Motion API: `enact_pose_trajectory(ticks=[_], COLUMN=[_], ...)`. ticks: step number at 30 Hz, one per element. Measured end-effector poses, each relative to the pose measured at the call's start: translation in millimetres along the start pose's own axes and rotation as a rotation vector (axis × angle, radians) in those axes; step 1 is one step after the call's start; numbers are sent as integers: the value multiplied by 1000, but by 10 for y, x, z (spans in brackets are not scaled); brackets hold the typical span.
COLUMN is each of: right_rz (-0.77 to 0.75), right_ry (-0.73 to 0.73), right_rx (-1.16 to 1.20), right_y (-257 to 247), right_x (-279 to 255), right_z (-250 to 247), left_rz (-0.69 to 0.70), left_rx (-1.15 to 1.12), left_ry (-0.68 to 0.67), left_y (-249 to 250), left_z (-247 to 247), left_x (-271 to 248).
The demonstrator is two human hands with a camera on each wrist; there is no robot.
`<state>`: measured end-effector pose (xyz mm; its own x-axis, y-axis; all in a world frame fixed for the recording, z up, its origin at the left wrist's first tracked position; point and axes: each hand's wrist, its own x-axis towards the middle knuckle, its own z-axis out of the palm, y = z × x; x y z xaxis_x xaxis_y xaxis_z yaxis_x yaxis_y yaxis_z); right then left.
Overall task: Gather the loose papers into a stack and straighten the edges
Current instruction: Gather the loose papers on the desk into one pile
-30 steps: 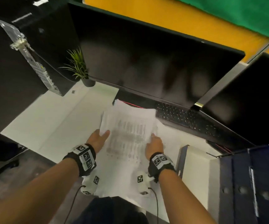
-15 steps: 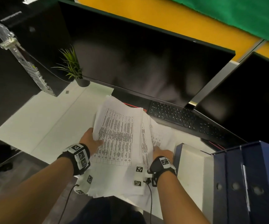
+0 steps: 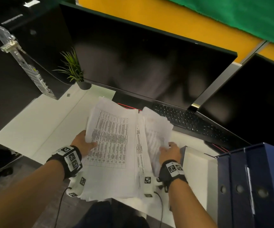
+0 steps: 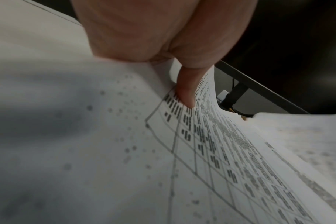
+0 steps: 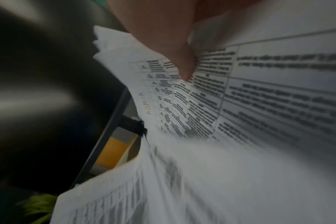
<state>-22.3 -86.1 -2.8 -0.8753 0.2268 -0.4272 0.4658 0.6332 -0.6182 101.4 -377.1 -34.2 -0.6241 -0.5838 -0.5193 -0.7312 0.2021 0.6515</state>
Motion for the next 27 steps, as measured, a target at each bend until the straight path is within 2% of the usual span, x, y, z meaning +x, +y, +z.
enact_pose_trajectory(ticks=[5,7,9,11,14,17,19,21,23,25,27], right_rz=[-385,-545,-664,-714,-714,-552,-448,-397,-292,-218,-219], right_ry=[278,361,378,342,233,22,-58,-108,-175,-227,-237], right_rx=[-38,58,191,289,352,275,177,86,-71,-282,-374], right_y=[-416,-627,-785,-898,-961,-849,-731,-589,-406,-167,19], right_x=[-175,-271,-361,-415,-370,-116,90,252,299,225,39], right_z=[-948,-1279,-1516,-1623,-1528,-1140,-788,-480,-214,26,217], left_rz=[-23,-21,-14,-6,44,58,-32,-186,-274,-259,-212], left_rx=[22,24,24,24,25,13,-105,-332,-481,-532,-481], left_ry=[-10,-16,-26,-42,-57,-116,-152,-179,-192,-216,-210], left_y=[-45,-12,36,95,203,278,268,246,279,352,406], left_z=[-198,-182,-121,-25,167,323,323,299,272,326,444], left_x=[103,119,113,79,-36,-83,-31,-9,-77,-173,-256])
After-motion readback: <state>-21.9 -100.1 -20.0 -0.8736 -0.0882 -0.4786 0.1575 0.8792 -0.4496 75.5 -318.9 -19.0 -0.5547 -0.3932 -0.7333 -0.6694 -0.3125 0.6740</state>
